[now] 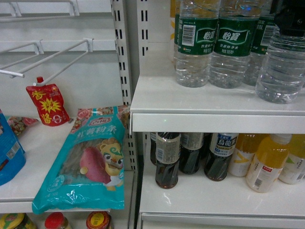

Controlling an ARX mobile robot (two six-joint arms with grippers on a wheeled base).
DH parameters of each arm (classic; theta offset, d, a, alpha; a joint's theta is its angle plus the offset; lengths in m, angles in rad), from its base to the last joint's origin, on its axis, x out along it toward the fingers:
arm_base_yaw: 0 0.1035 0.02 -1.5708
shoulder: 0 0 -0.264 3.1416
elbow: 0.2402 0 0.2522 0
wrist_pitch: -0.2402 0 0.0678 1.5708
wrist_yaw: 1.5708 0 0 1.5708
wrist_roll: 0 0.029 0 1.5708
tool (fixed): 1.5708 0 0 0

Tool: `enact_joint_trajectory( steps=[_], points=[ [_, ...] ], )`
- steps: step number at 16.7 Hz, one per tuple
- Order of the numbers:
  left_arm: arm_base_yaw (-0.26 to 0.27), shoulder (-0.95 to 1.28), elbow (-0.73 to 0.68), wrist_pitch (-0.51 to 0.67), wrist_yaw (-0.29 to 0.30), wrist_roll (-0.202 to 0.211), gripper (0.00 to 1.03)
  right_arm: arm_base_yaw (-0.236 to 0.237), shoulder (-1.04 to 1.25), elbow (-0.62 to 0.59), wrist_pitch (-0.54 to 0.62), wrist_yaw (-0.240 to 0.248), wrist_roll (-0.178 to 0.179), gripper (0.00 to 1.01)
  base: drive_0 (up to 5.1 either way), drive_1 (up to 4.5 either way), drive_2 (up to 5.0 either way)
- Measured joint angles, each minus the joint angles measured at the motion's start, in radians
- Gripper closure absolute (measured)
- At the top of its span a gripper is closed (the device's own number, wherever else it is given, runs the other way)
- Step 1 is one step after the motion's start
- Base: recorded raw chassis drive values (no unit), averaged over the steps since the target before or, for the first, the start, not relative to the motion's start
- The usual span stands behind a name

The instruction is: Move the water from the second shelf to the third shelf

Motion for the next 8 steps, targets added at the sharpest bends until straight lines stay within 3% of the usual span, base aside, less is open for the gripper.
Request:
enact_joint_trajectory(
  steps=[3,4,8],
  points=[
    [0.000,0.000,0.000,0.000,0.000,0.000,0.05,0.000,-0.026,-0.016,0.010,-0.012,0.000,0.08,0.0,0.00,0.0],
    [0.000,0.000,0.000,0.000,0.000,0.000,0.05,0.000,-0.038,-0.023,0.014,-0.012,0.000,0.01,0.0,0.00,0.0],
    [0.000,0.000,0.000,0.000,0.000,0.000,0.05,0.000,-0.126,-0.060,-0.029,-0.016,-0.021,0.03,0.0,0.00,0.0]
  ],
)
